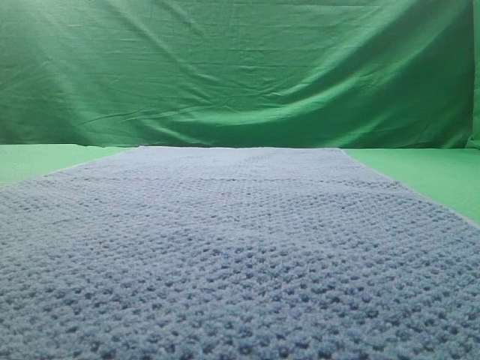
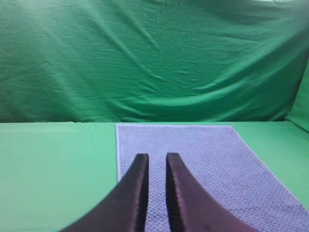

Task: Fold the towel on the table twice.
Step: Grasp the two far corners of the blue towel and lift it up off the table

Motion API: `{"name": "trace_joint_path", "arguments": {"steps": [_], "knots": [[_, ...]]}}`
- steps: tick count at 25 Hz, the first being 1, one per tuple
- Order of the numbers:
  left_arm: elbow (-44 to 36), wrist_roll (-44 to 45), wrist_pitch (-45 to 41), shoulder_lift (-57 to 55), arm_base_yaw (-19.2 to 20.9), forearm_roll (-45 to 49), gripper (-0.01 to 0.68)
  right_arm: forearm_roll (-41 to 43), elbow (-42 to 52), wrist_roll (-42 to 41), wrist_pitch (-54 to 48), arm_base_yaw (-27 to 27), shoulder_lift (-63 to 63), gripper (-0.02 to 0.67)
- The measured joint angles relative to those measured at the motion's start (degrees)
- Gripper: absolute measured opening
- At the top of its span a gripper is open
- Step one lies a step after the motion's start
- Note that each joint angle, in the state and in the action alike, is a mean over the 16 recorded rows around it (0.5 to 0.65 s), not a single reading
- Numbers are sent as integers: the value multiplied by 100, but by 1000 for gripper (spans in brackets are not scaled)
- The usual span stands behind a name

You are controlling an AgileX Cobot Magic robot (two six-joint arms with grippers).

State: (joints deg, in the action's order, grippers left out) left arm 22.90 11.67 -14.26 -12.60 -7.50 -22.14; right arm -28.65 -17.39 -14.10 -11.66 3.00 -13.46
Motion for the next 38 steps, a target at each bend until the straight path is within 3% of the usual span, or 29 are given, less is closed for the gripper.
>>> {"name": "trace_joint_path", "arguments": {"steps": [18,27,38], "knots": [[1385,-251,-1328,-1648,-236,-99,95,-1131,-1520,-695,-1216,0,-1842,0],[2002,-774,-2273,-3143,-236,239,95,36,-2913,-848,-2947,247,-3275,0],[2809,-967,-2594,-5218,-236,818,95,2077,-4057,400,-3919,1350,-5479,0]]}}
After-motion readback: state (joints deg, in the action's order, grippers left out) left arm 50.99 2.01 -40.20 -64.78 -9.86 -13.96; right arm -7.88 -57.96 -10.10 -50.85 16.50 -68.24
